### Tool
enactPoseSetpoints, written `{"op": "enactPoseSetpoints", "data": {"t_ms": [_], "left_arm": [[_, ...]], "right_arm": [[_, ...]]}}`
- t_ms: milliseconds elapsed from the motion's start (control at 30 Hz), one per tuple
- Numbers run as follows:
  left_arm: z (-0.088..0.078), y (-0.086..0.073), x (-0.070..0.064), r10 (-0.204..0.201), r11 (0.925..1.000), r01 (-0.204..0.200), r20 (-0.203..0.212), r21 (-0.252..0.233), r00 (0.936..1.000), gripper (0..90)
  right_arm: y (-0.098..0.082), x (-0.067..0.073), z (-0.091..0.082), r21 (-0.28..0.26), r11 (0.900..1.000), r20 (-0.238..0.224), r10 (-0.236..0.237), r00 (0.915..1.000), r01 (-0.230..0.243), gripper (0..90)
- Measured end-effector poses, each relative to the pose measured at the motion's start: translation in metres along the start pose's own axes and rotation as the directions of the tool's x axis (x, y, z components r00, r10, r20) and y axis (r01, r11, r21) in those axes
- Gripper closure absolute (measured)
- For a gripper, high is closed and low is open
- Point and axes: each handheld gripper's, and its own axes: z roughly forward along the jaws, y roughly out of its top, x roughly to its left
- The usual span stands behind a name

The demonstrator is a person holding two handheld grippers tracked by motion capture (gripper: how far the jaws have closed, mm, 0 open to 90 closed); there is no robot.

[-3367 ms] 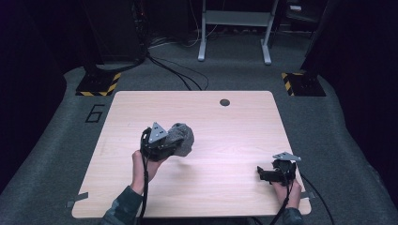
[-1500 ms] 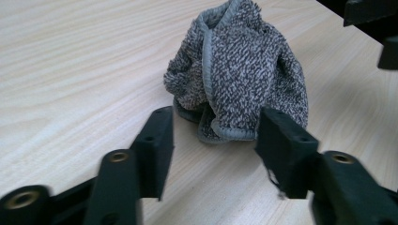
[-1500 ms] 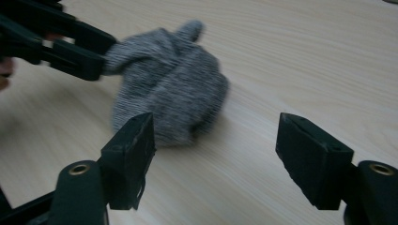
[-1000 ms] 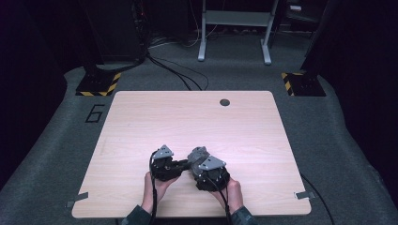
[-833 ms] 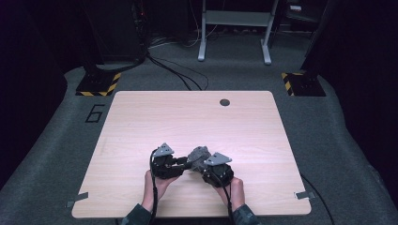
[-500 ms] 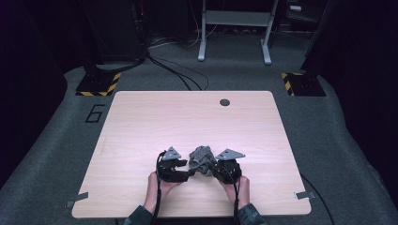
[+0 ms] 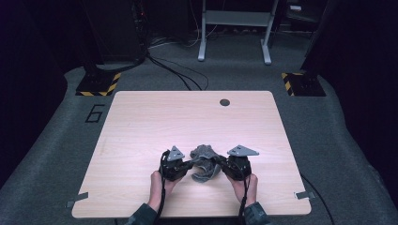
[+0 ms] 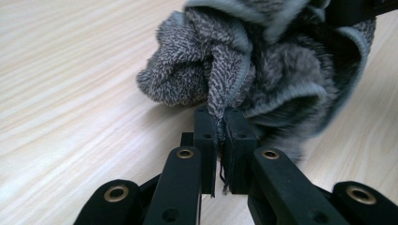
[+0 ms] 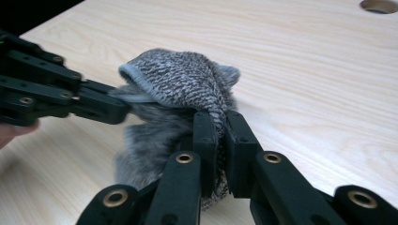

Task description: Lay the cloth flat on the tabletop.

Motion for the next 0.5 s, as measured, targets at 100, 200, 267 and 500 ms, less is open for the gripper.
{"op": "enactPoseSetpoints", "data": {"t_ms": [100, 200, 267, 500], "left_arm": [[-0.01, -0.002, 0.007, -0.028, 0.9994, 0.027, -0.01, -0.023, 0.9996, 85.1], [-0.017, -0.003, 0.011, -0.036, 0.9988, 0.035, -0.015, -0.033, 0.9992, 85.0], [-0.018, -0.003, 0.011, -0.04, 0.9987, 0.039, -0.018, -0.034, 0.9991, 85.0], [-0.025, -0.009, 0.017, -0.055, 0.9979, 0.054, -0.023, -0.036, 0.9982, 84.8]], "right_arm": [[0.002, -0.008, -0.005, -0.015, 1.0, 0.016, 0.015, 0.9998, -0.015, 84.5], [0.001, -0.013, -0.008, -0.014, 0.999, 0.023, 0.033, 0.9992, -0.033, 84.5], [0.001, -0.015, -0.009, -0.014, 0.999, 0.025, 0.035, 0.9991, -0.034, 84.4], [-0.003, -0.022, -0.01, -0.004, 0.999, 0.037, 0.046, 0.9983, -0.045, 84.3]]}}
